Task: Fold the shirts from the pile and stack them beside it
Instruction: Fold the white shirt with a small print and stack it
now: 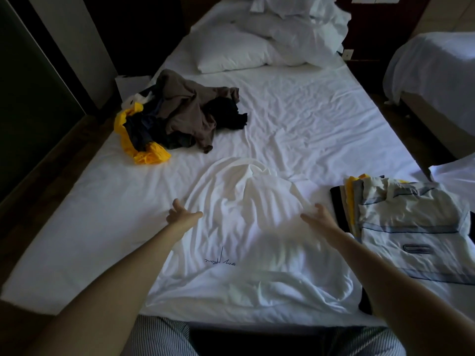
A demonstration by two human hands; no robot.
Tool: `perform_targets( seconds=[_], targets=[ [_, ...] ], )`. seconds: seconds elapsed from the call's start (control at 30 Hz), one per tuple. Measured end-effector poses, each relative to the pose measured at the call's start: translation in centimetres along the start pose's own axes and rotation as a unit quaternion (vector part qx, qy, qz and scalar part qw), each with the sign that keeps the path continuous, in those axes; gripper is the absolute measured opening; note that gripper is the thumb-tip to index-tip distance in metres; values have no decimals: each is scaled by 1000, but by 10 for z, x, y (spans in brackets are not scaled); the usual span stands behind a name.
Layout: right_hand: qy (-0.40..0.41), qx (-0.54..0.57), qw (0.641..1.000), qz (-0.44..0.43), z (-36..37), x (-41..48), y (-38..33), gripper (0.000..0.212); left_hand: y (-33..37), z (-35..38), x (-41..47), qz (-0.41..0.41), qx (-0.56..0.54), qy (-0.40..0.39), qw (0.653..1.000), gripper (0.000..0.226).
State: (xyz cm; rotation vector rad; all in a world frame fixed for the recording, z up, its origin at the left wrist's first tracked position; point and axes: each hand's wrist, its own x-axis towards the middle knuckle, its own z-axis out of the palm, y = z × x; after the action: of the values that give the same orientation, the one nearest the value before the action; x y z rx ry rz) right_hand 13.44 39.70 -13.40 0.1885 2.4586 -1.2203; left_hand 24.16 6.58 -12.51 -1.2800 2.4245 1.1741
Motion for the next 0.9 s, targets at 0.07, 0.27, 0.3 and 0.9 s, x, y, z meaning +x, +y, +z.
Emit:
perform_targets(
  seconds=[0.07,0.27,0.3,0.9],
  targets=[
    [-9,90,995,34,-2,2,-5,17,-3,-1,8,-11,-30,-11,999,88],
    [61,60,988,129,11,11,-2,46,-6,-5,9,-30,-245,-154,957,46],
    [112,3,984,138,12,9,3,54,-8,-3,3,-29,-250,-170,953,40],
    [-226,265,937,5,-55,-40,-36,48,35,-60,-54,-4,-398,-216,891,27]
  ],
)
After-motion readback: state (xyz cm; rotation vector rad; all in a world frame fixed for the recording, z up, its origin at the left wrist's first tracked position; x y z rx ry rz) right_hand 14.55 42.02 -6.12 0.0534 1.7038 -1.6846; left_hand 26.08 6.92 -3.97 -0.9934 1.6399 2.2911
